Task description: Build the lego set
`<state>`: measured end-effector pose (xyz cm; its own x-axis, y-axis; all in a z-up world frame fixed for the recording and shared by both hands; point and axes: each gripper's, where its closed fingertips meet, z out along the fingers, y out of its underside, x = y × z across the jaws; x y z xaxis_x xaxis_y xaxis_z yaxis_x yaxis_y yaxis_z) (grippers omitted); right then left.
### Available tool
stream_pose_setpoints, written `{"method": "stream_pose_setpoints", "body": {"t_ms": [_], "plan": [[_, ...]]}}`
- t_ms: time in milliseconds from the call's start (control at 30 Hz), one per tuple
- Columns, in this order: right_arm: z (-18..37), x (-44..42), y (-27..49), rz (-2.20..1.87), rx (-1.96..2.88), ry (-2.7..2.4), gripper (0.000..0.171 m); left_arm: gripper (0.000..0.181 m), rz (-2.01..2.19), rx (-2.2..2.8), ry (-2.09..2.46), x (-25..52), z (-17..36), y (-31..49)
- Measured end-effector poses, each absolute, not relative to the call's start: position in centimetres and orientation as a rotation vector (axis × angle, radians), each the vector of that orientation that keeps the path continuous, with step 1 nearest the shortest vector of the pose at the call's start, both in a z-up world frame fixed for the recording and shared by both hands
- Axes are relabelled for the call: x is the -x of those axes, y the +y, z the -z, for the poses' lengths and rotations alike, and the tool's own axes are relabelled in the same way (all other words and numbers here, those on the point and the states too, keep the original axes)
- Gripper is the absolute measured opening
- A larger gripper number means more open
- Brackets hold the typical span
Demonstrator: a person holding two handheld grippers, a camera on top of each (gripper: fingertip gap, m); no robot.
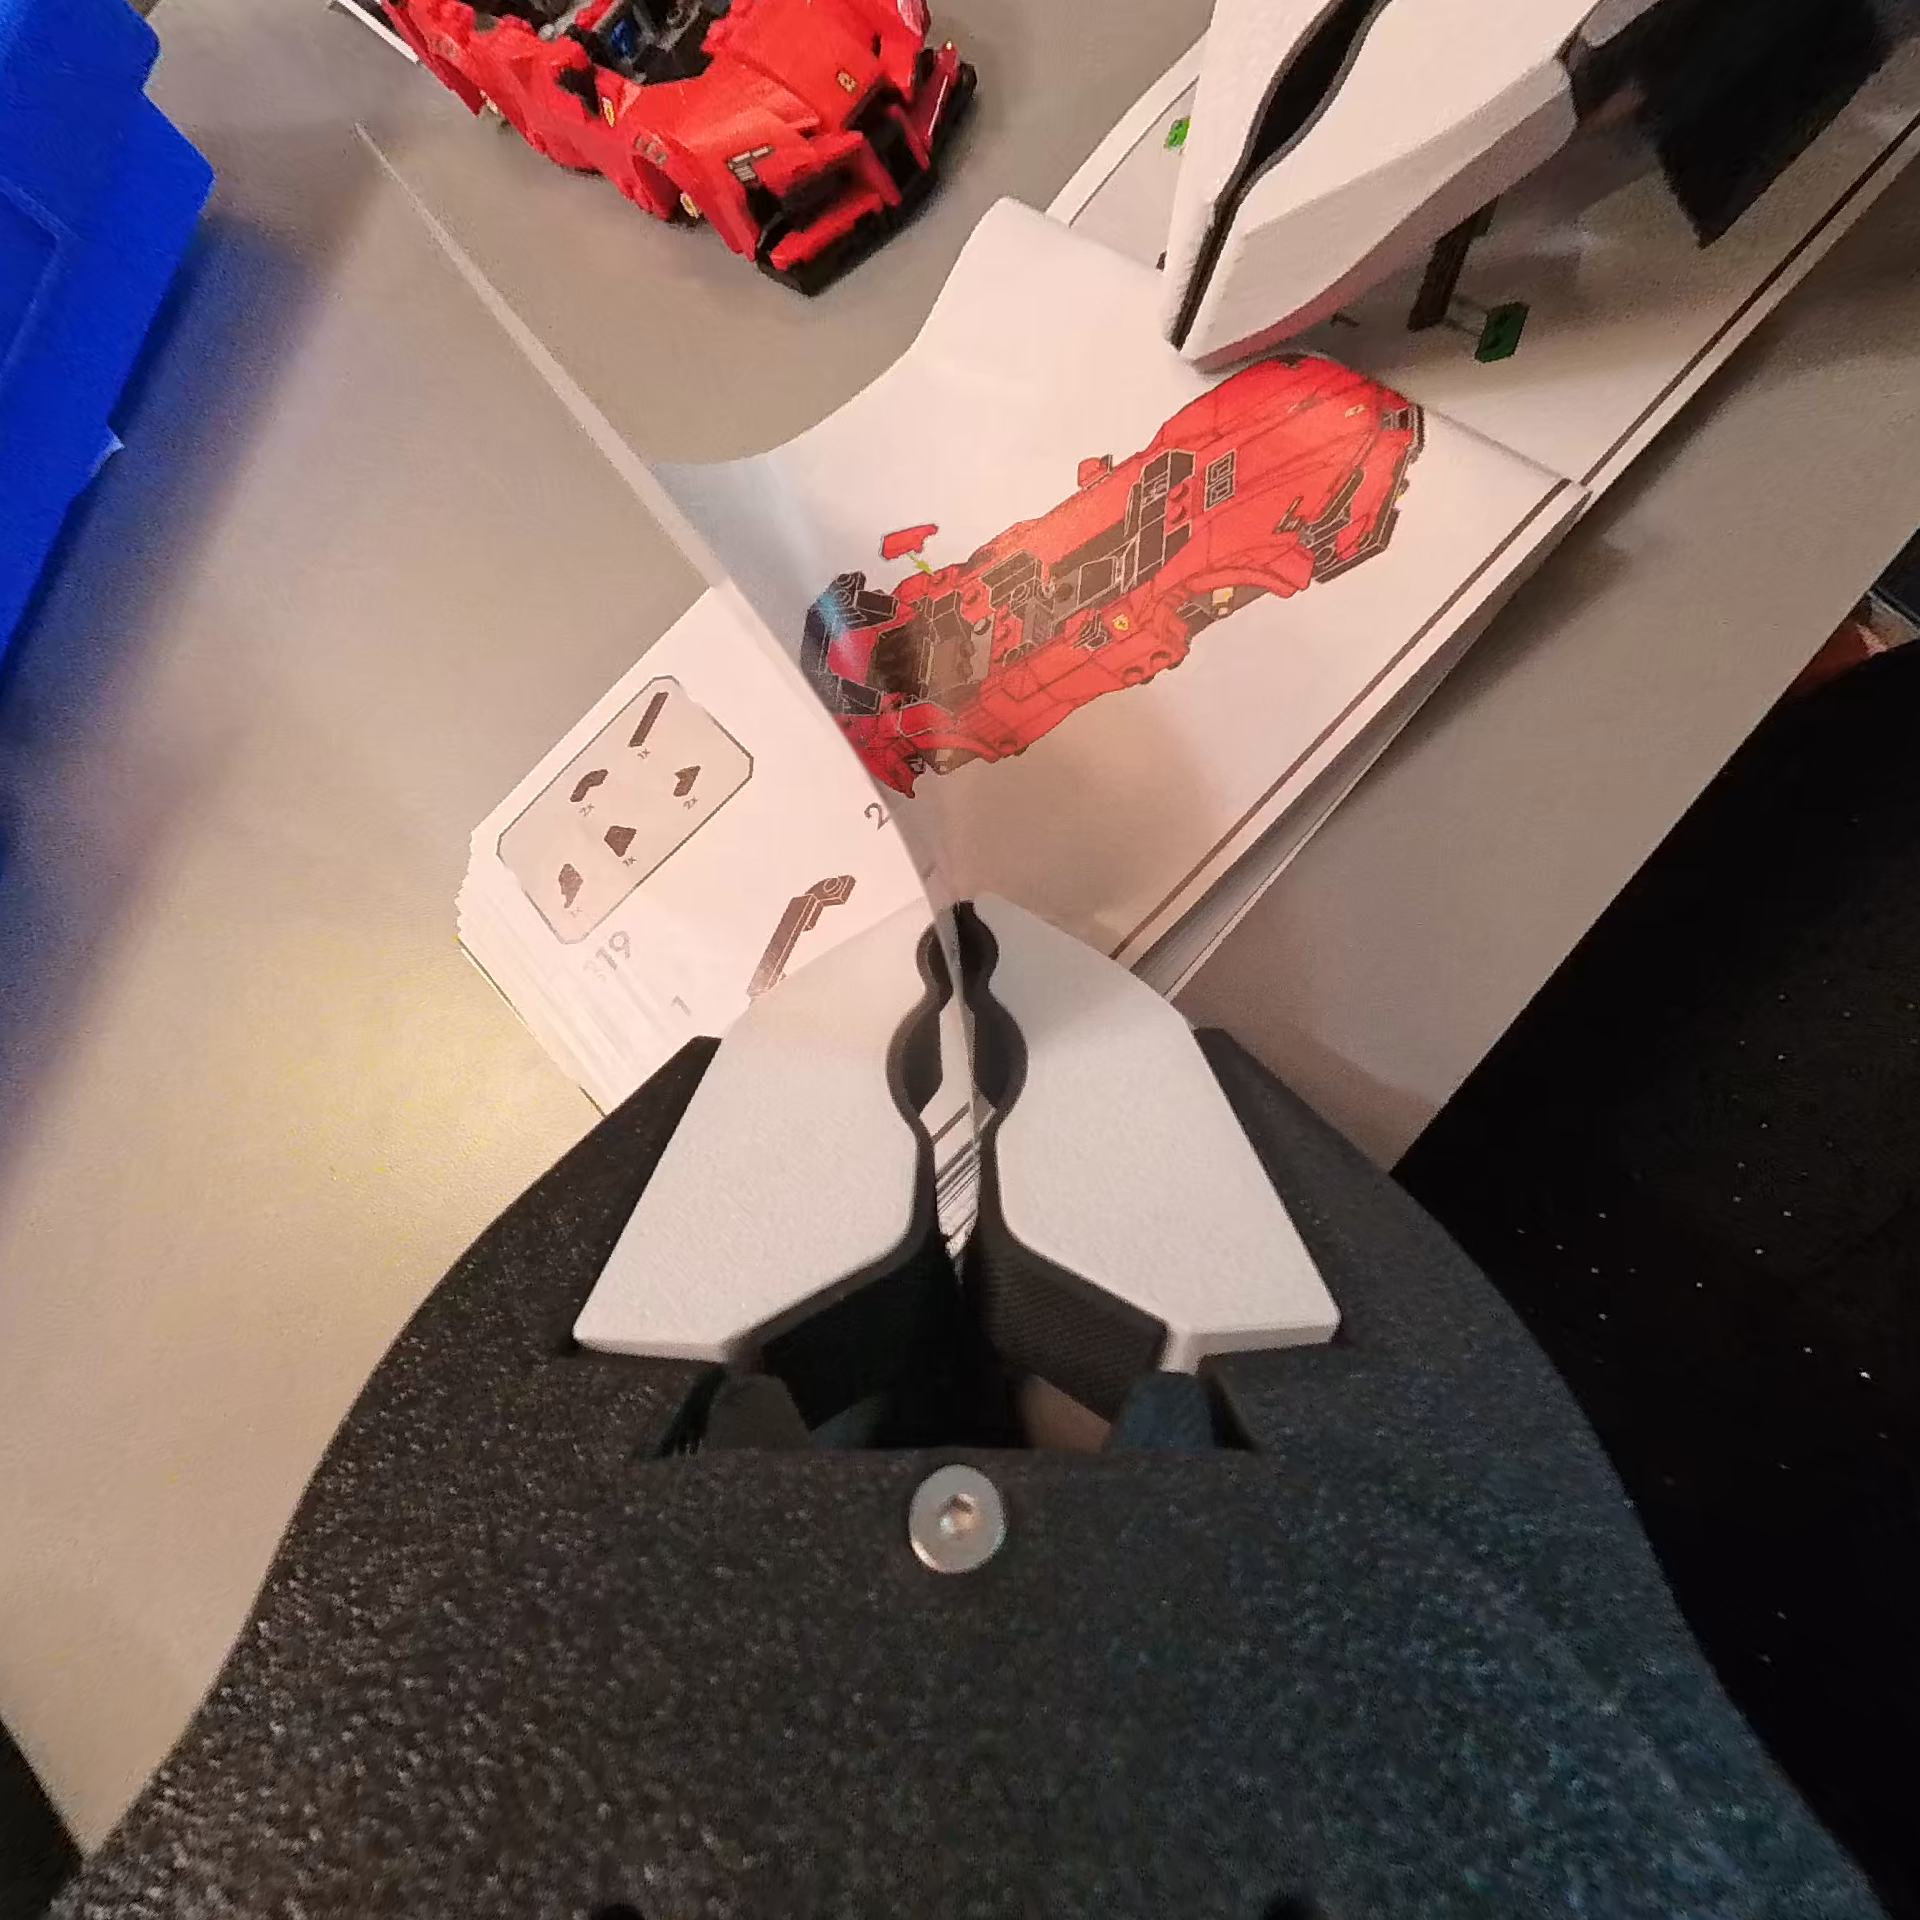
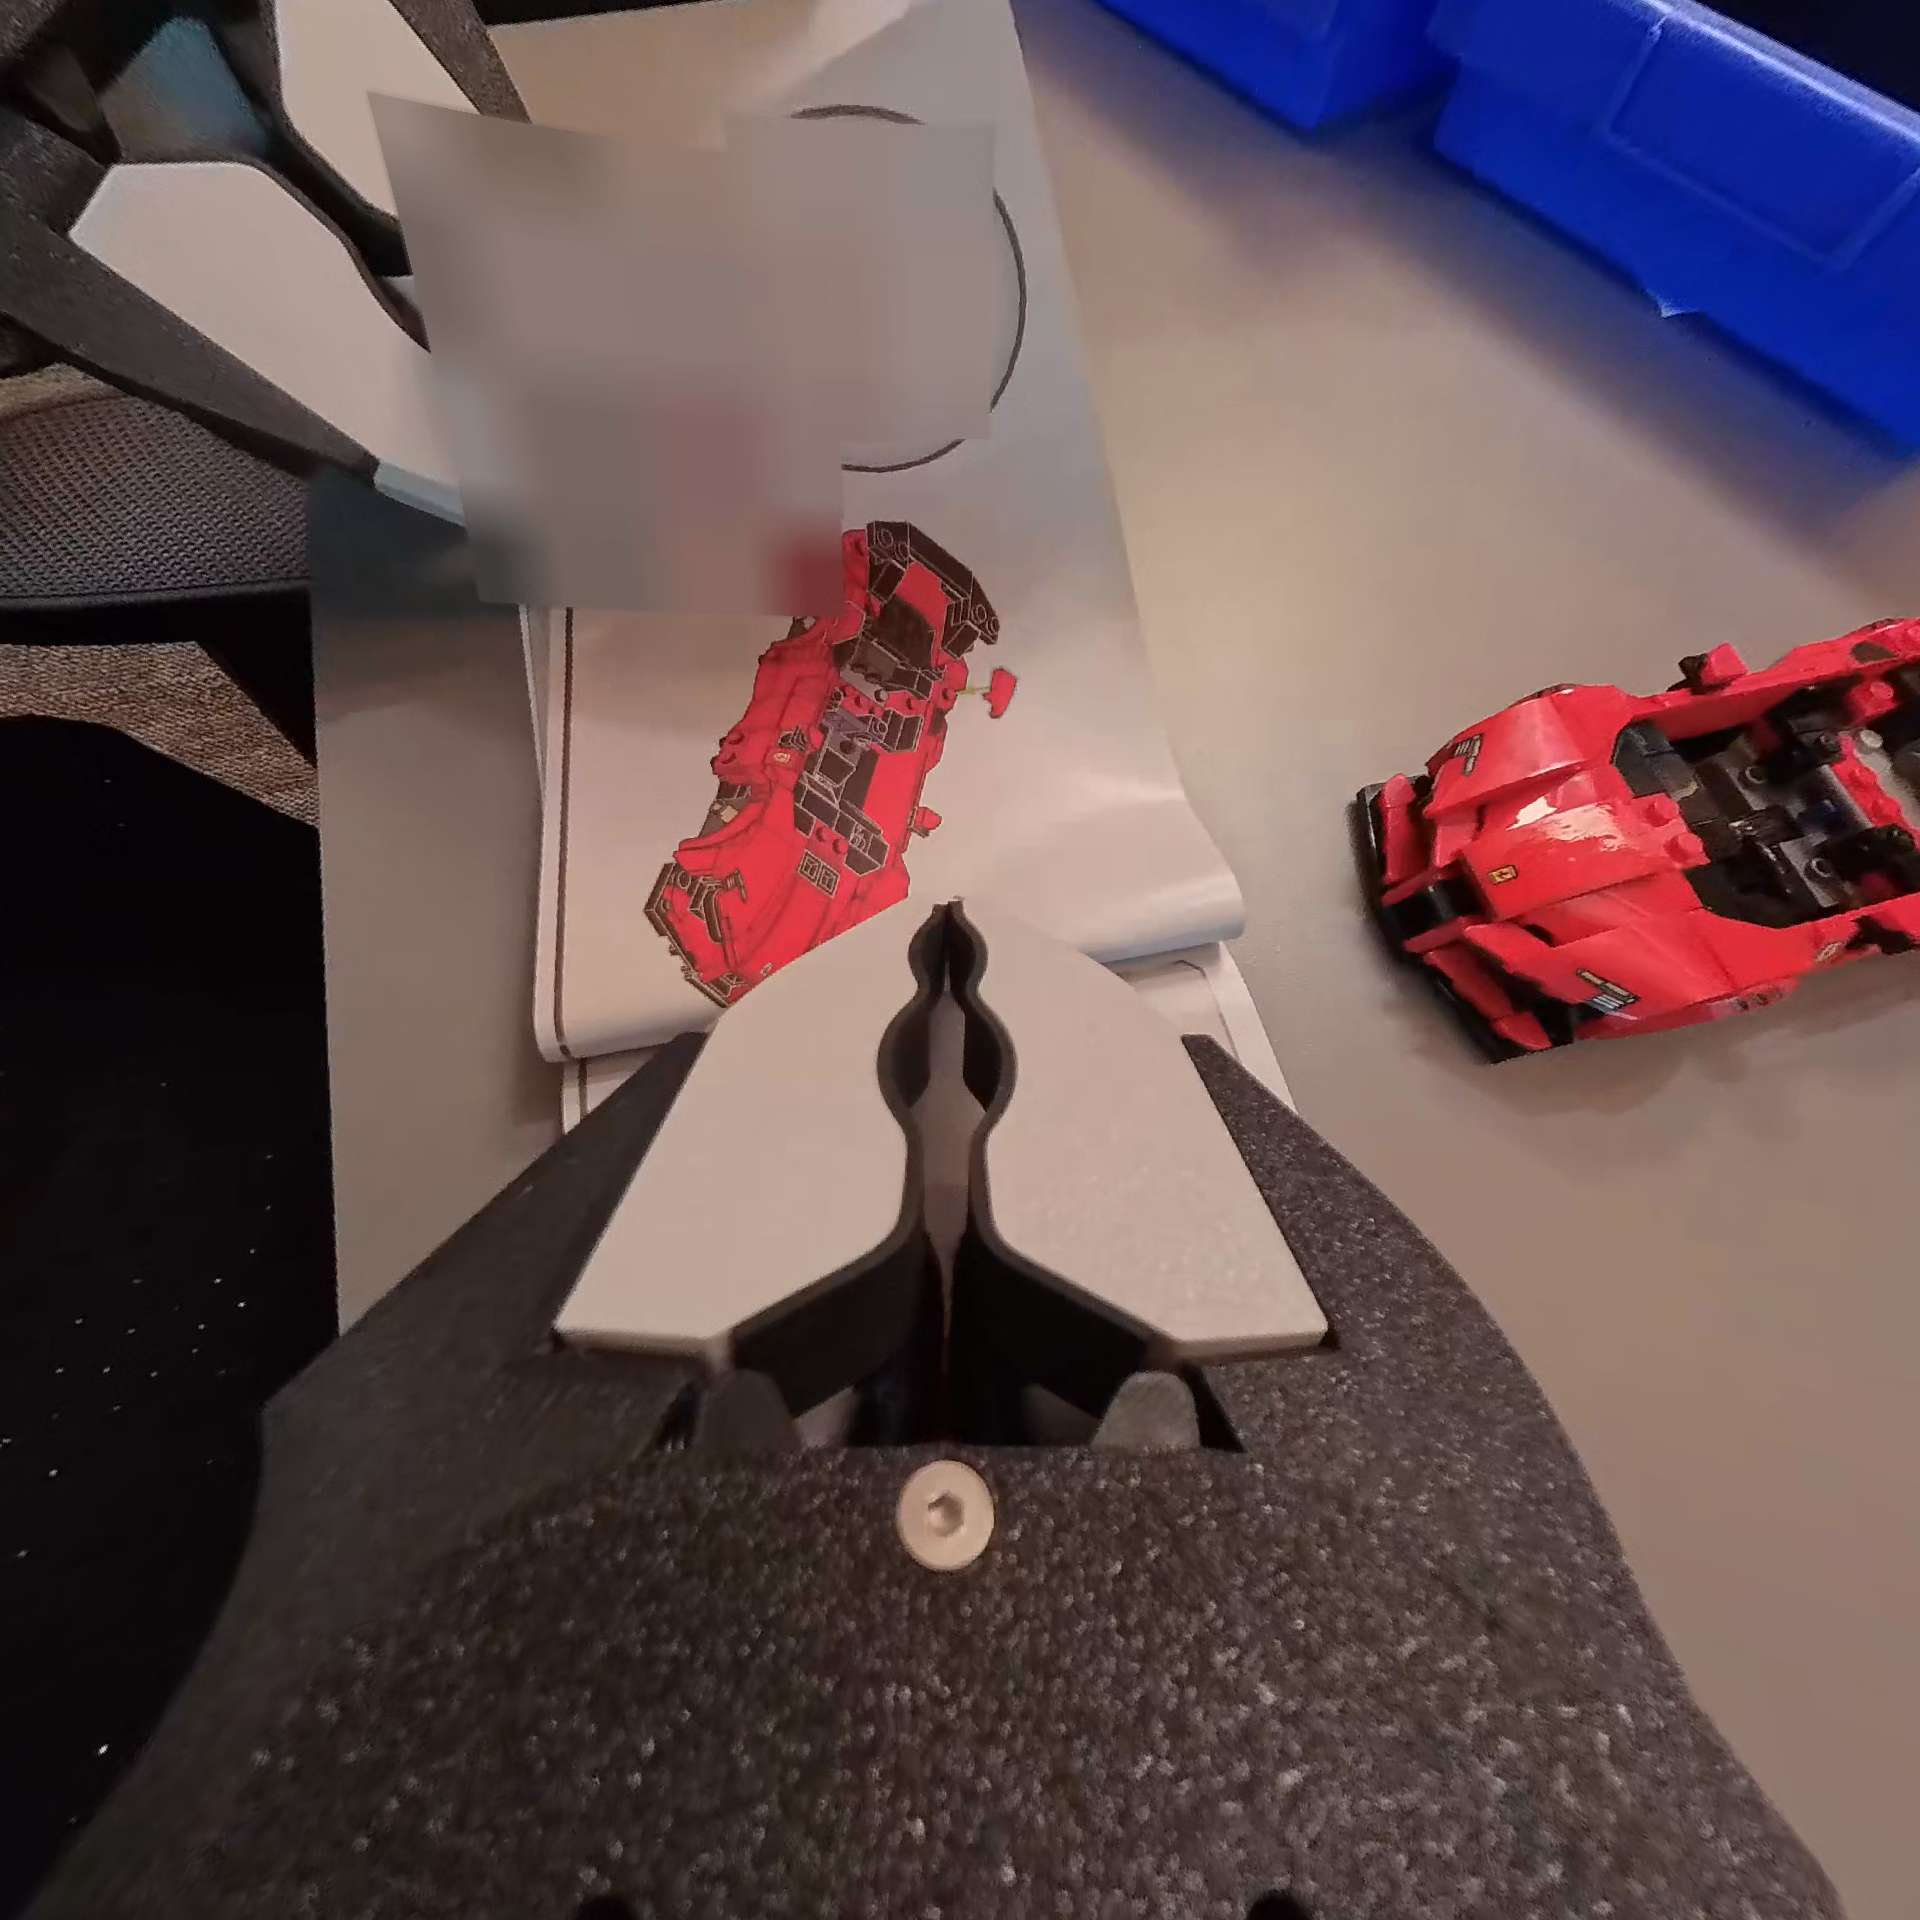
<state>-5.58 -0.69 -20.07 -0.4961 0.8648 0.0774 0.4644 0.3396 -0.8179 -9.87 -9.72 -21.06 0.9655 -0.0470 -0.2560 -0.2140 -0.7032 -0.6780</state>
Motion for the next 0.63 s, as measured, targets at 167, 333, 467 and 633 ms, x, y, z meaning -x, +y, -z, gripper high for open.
{"method": "stream_pose_setpoints", "body": {"t_ms": [167,333,467,633], "plan": [[20.2,5.6,-0.7,-1.044,1.178,-2.108,0.000,0.009,-0.282,2.356,0.158,10.4,20.8,-10.0],[20.3,5.7,-0.6,-1.028,1.181,-2.112,0.000,0.020,-0.297,2.370,0.080,12.8,19.5,-11.2],[20.5,5.7,-0.6,-1.020,1.191,-2.120,0.000,0.024,-0.509,2.405,0.004,17.0,18.0,-13.5],[20.5,5.7,-0.6,-1.010,1.186,-2.119,0.000,0.020,-0.683,2.204,0.033,18.4,11.4,-12.9]]}}
